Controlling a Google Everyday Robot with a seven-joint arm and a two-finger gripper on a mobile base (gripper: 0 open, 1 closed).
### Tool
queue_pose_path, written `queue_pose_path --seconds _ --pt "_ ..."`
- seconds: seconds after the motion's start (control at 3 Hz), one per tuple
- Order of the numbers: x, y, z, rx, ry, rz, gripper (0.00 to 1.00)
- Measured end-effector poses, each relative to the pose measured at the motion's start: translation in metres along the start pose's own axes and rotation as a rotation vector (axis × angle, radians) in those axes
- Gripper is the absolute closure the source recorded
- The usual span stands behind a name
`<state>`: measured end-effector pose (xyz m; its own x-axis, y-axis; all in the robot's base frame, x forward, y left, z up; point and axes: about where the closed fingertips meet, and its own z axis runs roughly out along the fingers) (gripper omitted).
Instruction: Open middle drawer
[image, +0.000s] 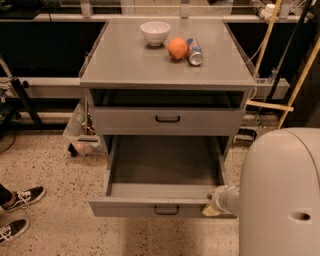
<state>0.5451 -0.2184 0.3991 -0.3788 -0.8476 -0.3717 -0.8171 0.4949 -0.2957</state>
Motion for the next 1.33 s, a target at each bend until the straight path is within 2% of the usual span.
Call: queue_pose_path --seconds 0.33,1.33 --pt "0.0064 0.0044 -0.0024 0.001 0.011 0.009 1.0" --pt "0.0038 0.0091 -0.0035 -0.003 0.018 0.006 1.0"
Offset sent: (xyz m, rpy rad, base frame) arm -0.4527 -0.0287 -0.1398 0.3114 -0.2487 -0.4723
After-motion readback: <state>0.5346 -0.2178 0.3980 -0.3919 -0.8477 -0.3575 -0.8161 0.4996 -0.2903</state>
